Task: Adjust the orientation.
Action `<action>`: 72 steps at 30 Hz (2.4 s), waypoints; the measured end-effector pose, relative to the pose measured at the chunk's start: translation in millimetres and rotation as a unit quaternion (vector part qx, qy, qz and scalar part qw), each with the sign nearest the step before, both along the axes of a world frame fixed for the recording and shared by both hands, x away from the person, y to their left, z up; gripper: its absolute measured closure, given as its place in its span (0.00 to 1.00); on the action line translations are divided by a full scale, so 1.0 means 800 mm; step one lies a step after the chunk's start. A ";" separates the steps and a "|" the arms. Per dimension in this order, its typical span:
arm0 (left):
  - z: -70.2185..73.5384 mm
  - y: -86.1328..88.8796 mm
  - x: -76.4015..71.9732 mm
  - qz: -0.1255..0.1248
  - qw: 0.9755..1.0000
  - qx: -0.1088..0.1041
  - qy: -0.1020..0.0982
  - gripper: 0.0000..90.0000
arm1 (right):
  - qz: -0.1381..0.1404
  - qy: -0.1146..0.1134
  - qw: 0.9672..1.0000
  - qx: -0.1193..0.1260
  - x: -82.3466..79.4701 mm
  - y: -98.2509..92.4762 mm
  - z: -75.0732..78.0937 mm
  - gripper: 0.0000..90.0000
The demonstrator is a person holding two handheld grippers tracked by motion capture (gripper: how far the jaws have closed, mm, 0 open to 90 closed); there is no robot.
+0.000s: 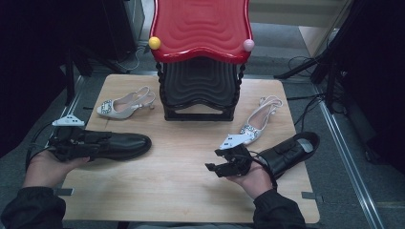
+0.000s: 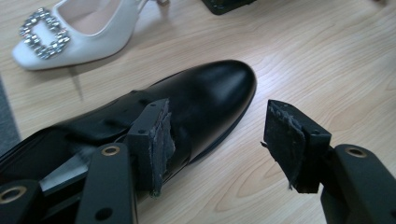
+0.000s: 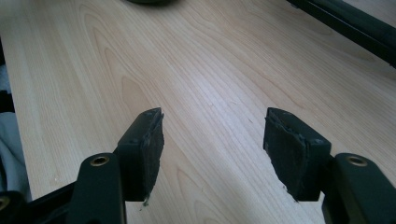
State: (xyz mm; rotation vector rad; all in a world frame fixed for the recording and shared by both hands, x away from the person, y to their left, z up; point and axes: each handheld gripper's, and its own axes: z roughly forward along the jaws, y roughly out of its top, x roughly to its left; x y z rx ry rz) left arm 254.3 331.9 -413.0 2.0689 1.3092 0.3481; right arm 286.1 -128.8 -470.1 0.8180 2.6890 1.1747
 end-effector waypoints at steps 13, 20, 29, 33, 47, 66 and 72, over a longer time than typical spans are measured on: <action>-0.009 0.037 -0.013 0.046 0.999 0.014 0.002 0.45 | 0.012 0.000 1.000 -0.007 0.006 0.011 -0.002 0.44; -0.029 0.045 -0.005 0.050 0.999 0.007 0.010 0.46 | 0.013 0.000 1.000 -0.010 0.007 0.012 -0.004 0.44; -0.046 0.061 0.002 0.066 0.997 -0.020 0.017 0.47 | 0.014 -0.001 1.000 -0.018 0.004 0.011 -0.006 0.43; -0.052 0.059 0.007 0.055 0.998 -0.013 0.032 0.48 | 0.007 -0.001 1.000 -0.019 0.001 0.007 -0.006 0.44; -0.072 0.046 0.028 0.014 0.999 -0.023 0.032 0.52 | -0.006 -0.003 1.000 -0.025 -0.003 -0.002 -0.008 0.43; -0.051 0.037 0.024 -0.049 0.993 -0.080 0.072 0.91 | -0.015 -0.003 1.000 -0.023 -0.004 -0.007 -0.007 0.44; -0.039 0.030 0.018 -0.048 0.992 -0.094 0.063 0.91 | -0.011 -0.008 1.000 -0.018 -0.002 -0.006 -0.006 0.44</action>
